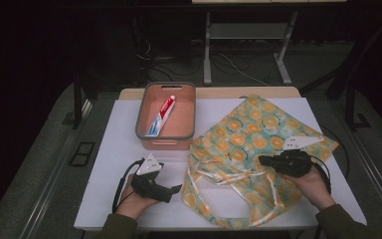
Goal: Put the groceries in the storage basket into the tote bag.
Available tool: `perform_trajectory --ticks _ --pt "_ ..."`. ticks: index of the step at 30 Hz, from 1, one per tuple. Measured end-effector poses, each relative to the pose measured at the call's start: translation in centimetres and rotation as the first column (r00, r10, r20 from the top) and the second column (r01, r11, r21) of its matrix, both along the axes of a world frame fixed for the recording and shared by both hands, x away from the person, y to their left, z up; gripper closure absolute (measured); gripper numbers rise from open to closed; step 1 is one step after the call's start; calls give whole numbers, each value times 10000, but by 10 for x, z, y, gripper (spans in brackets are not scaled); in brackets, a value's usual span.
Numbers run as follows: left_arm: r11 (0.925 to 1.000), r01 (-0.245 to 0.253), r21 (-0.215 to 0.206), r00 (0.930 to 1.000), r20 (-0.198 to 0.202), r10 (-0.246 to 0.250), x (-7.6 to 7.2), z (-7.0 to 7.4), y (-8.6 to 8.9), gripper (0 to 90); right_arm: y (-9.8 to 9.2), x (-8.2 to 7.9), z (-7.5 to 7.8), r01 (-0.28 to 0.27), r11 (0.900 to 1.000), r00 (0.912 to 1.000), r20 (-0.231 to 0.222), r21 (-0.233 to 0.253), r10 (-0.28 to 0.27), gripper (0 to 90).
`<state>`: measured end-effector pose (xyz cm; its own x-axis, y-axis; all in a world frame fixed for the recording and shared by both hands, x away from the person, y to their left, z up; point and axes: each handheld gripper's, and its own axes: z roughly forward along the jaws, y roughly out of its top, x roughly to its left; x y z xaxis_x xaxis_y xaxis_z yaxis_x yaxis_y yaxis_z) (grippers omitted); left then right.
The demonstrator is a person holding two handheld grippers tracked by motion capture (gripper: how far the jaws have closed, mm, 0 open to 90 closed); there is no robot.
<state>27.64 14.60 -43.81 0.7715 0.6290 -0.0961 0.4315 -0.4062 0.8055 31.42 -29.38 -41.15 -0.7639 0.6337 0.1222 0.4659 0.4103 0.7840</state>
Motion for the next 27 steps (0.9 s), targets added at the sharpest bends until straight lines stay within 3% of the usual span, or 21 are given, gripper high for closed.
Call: perform_trajectory --ticks 1,2,3,4,7,8,9,10,11,12,13,15,16,18,20,24,27 --pt "10000 2 19 10000 3 -2 0 0 0 0 -4 9 -10 498 9978 9981 -346 -437 -513 880" --pt "10000 6 14 10000 1 -6 0 0 0 0 -4 9 -10 498 9978 9981 -346 -437 -513 880" --pt "10000 3 12 10000 5 -3 0 0 0 0 -7 16 -20 794 9931 9942 -652 -866 -852 879" --pt "10000 -2 21 10000 8 2 0 0 0 0 -7 16 -20 794 9931 9942 -652 -866 -852 879" --pt "10000 -11 31 10000 10 11 0 0 0 0 -7 23 -34 989 9817 9868 -1113 -1626 -1179 846" --pt "10000 -10 32 10000 6 10 0 0 1 0 -7 23 -34 989 9817 9868 -1113 -1626 -1179 846" --pt "10000 -14 33 10000 10 14 0 0 1 0 -7 22 -33 1025 9828 9866 -1101 -1533 -1201 750" --pt "10000 -13 29 10000 11 13 0 0 1 0 -7 22 -33 1025 9828 9866 -1101 -1533 -1201 750" --pt "10000 -18 29 10000 9 18 0 0 1 0 -8 21 -25 1197 9871 9873 -916 -1061 -1296 652" --pt "10000 -16 27 10000 5 16 0 0 1 0 -9 19 -20 1150 9905 9887 -881 -751 -1215 608" --pt "10000 -9 26 10000 5 9 0 1 1 0 -9 19 -20 1150 9905 9887 -881 -751 -1215 608" --pt "10000 -6 32 10000 10 6 0 0 0 0 -2 13 -4 689 9972 9955 -627 -275 -705 485" --pt "10000 -6 27 10000 5 6 0 0 0 0 -2 13 -4 689 9972 9955 -627 -275 -705 485" --pt "10000 -2 37 10000 -9 2 0 0 0 0 14 5 7 -11 10000 9991 -422 -28 10 414" --pt "10000 9 37 10000 -17 -8 0 0 0 0 21 3 10 -273 9996 9989 -378 5 273 390" --pt "10000 -1 18 10000 2 1 0 0 0 0 57 -3 7 -1382 9898 9902 -254 -358 1374 279" --pt "10000 -2 20 10000 9 2 0 1 1 0 68 -3 1 -1797 9819 9830 -496 -604 1768 241"
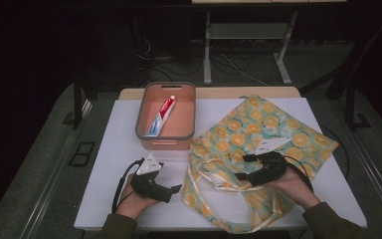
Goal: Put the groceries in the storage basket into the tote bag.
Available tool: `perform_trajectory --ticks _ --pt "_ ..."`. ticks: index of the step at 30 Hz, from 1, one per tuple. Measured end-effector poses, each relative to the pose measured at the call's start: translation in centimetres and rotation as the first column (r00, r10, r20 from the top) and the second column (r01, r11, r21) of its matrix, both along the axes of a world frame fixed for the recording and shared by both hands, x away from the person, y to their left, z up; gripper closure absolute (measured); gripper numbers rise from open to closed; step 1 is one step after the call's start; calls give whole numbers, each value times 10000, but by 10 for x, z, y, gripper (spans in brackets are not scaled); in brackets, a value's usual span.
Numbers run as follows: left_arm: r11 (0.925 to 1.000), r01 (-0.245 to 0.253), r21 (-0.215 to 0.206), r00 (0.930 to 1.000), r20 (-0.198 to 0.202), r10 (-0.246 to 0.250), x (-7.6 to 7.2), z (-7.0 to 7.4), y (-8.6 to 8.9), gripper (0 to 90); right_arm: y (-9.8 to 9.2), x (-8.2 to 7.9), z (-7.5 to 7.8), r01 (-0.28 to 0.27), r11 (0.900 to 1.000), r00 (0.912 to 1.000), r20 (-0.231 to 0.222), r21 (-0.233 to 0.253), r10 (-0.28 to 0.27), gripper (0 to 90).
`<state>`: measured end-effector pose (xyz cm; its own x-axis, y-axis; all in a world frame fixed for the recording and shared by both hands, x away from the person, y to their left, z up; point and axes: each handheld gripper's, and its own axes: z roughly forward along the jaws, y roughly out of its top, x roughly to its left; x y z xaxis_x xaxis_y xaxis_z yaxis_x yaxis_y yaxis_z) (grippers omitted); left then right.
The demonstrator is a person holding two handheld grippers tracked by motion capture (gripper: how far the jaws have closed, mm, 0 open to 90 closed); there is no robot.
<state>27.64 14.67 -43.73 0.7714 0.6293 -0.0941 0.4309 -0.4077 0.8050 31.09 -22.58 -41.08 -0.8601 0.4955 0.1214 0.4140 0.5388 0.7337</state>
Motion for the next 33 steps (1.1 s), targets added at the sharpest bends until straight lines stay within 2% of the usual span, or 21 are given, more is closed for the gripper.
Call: perform_trajectory --ticks 1,2,5,15,19,21,23,25,26,27,28,29,33 --pt "10000 -1 5 10000 5 1 0 0 0 0 8 0 -7 -151 9988 9998 -101 -463 146 204" --pt "10000 7 -6 10000 4 -7 0 0 0 0 8 0 -7 -151 9988 9998 -101 -463 146 204" --pt "10000 13 -14 10000 -1 -13 0 0 0 0 16 1 -20 -404 9952 9987 -345 -887 374 161" --pt "10000 35 -55 10000 13 -35 0 1 -1 0 29 -7 -31 -1336 9836 9902 -573 -1212 1274 115" --pt "10000 50 -38 10000 2 -50 0 0 -1 0 33 -11 -36 -1500 9700 9886 -383 -1910 1454 117" --pt "10000 53 -33 10000 0 -53 0 0 -1 0 34 -13 -36 -1507 9653 9882 -48 -2131 1532 143" --pt "10000 47 -40 10000 0 -47 0 0 -1 0 33 -13 -36 -1419 9667 9894 -12 -2128 1449 194" --pt "10000 44 -39 10000 1 -44 0 0 -1 0 28 -10 -34 -1273 9755 9918 -100 -1791 1276 315" --pt "10000 42 -35 10000 -2 -42 0 0 -1 0 28 -10 -34 -1273 9755 9918 -100 -1791 1276 315" --pt "10000 42 -33 10000 -6 -42 0 0 -1 0 23 -8 -32 -1160 9818 9932 -229 -1503 1138 395" --pt "10000 42 -37 10000 -10 -42 0 0 -1 0 21 -6 -31 -1075 9855 9941 -310 -1311 1043 434" --pt "10000 38 -41 10000 -16 -38 0 0 -1 0 21 -6 -31 -1075 9855 9941 -310 -1311 1043 434" --pt "10000 46 -13 10000 -33 -47 0 0 -1 0 13 -1 -28 -480 9946 9981 -426 -923 443 558"
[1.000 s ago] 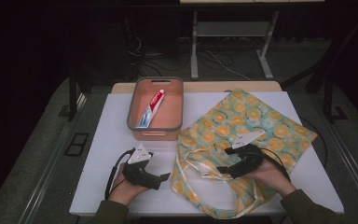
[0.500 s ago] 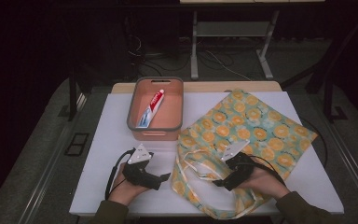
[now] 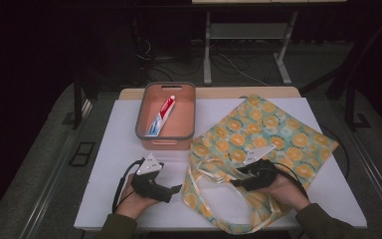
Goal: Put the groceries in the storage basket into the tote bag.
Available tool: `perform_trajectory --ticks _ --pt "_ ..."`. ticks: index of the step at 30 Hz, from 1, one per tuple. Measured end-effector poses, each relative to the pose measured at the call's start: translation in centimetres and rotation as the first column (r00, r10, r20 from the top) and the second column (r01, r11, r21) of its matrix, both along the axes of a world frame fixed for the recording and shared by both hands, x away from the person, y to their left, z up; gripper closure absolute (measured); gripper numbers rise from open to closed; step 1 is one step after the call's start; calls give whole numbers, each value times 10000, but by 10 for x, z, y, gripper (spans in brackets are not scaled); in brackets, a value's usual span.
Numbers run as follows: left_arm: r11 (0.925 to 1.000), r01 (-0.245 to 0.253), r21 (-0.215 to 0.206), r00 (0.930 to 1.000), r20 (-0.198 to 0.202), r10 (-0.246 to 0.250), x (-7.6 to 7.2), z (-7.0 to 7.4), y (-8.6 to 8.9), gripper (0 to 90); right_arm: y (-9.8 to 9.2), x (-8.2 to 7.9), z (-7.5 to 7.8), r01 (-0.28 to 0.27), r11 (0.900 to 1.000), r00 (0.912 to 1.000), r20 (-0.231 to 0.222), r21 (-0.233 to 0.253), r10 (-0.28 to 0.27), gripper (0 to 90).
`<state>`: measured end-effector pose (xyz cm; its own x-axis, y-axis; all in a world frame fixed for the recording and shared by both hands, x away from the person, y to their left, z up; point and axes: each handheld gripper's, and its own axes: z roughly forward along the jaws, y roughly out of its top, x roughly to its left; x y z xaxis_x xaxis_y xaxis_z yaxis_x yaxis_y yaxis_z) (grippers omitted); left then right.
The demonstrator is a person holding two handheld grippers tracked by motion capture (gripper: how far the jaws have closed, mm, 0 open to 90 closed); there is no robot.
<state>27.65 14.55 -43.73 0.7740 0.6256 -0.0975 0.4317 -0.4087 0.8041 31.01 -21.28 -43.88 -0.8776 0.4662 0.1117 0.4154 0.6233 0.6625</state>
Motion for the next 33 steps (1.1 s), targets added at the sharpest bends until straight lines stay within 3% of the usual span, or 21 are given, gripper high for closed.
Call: perform_trajectory --ticks 4,7,14,16,20,21,23,25,27,28,29,33 --pt "10000 -1 -3 10000 6 1 0 0 0 0 -6 7 -5 355 9994 9993 -112 -47 -355 631" --pt "10000 -1 -8 10000 14 1 0 0 0 0 -6 7 -6 287 9995 9996 -80 -133 -288 655" --pt "10000 14 20 10000 20 -14 0 0 -1 0 -8 8 -5 410 9985 9990 201 -371 -403 864" --pt "10000 13 11 10000 28 -13 0 0 -1 0 -9 8 -4 500 9982 9985 239 -317 -492 867" --pt "10000 33 16 10000 8 -33 0 0 -1 0 -24 17 12 1092 9931 9921 568 437 -1116 875" --pt "10000 40 18 10000 13 -40 0 0 -1 0 -24 17 12 1092 9931 9921 568 437 -1116 875" --pt "10000 48 20 10000 15 -48 0 0 -1 0 -30 24 18 1379 9874 9876 645 771 -1430 877" --pt "10000 49 8 10000 12 -49 0 0 -1 0 -40 33 28 1806 9747 9784 777 1316 -1917 878" --pt "10000 43 4 10000 16 -43 0 0 -1 0 -43 36 32 1942 9698 9748 813 1474 -2076 878" --pt "10000 46 -9 10000 18 -46 0 0 0 0 -49 42 39 2184 9589 9671 909 1811 -2375 878" --pt "10000 51 -3 10000 21 -51 0 0 0 0 -49 42 39 2184 9589 9671 909 1811 -2375 878" --pt "10000 74 -10 10000 7 -74 0 0 0 0 -60 53 49 2645 9339 9503 1000 2404 -2949 879"
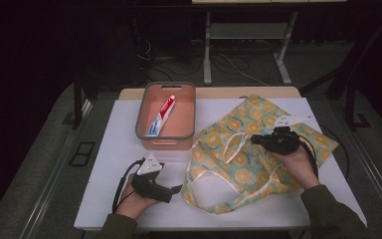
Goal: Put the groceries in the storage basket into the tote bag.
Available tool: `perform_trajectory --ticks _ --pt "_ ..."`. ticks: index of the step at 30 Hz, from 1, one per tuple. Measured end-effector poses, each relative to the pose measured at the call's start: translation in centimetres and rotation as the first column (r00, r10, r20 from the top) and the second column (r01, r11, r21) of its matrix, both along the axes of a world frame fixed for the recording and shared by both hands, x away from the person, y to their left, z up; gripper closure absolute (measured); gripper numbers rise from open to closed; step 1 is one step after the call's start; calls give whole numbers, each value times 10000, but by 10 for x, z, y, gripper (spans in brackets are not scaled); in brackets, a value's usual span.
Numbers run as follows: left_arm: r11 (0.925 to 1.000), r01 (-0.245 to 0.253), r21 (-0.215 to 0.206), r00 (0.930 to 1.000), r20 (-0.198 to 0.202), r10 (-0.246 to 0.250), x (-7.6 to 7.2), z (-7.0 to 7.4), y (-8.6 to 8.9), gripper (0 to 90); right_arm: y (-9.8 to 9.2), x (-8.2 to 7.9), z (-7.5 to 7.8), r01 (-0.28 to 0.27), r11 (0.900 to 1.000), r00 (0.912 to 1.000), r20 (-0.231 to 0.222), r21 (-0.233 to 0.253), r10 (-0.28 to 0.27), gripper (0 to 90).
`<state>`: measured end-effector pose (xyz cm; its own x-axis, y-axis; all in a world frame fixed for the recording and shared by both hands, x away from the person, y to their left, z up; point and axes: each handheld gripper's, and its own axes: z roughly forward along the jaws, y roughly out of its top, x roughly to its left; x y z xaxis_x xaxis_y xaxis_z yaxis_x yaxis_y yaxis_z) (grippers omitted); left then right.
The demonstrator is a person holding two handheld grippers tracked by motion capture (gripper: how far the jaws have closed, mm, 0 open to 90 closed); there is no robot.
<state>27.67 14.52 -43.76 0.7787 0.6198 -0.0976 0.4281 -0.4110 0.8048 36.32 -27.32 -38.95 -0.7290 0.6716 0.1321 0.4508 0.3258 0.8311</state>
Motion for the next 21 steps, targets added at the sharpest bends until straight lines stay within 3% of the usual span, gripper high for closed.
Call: perform_trajectory --ticks 5,10,16,21 --pt "9999 98 -88 9999 34 -98 1 4 0 0 -5 2 0 111 9999 9999 -41 56 -111 880" --pt "9983 275 -521 9994 235 -263 7 26 -2 0 -2 1 -1 -6 10000 10000 -71 -85 6 880" --pt "9980 442 -446 9987 263 -431 24 48 -8 8 2 1 -3 -186 9996 9997 -153 -235 183 879" --pt "9988 345 -352 9984 450 -329 47 67 -12 15 2 -1 -2 -277 9992 9995 -137 -295 273 879"
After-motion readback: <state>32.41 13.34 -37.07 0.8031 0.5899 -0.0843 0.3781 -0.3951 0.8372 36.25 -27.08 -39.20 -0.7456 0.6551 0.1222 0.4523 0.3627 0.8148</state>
